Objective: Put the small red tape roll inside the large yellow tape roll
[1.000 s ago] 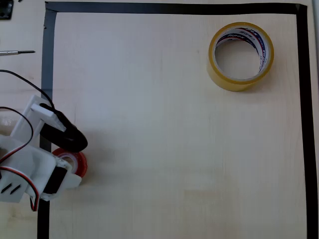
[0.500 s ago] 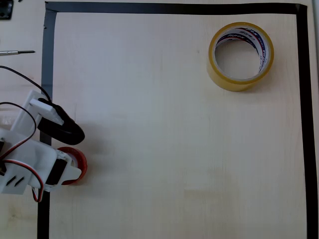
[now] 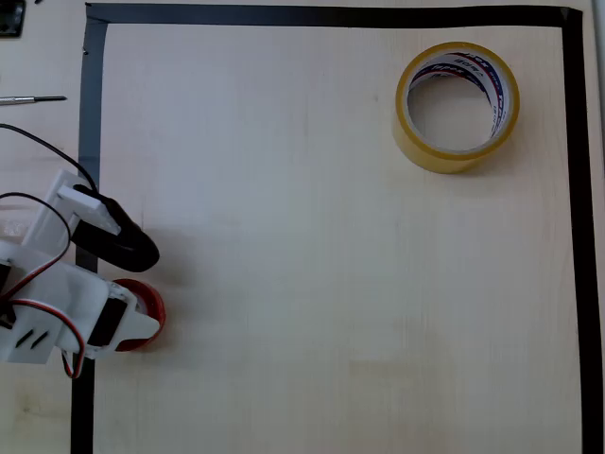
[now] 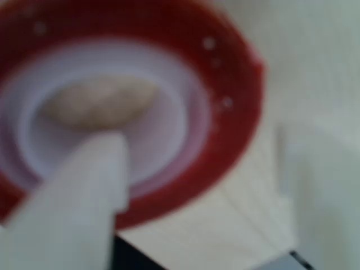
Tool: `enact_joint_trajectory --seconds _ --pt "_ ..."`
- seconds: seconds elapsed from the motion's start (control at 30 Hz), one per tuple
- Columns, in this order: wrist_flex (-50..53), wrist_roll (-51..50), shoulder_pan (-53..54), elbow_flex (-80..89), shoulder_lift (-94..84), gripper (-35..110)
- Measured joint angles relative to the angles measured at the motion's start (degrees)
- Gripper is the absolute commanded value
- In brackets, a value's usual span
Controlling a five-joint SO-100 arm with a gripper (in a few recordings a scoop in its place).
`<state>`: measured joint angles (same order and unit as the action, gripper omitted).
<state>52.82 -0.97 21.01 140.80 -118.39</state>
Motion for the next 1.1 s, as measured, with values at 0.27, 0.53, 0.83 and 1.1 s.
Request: enact_joint_trajectory --seconds 0.27,0.53,0.83,1.1 --pt "-2.02 0.00 -0.09 0.00 2.02 14" --pt "-2.20 0.00 -0.97 0.00 4.31 12" --pt "-1.93 0.00 -1.58 -1.58 11.25 7" --pt "0.70 0.00 -1.67 -5.19 15.38 0"
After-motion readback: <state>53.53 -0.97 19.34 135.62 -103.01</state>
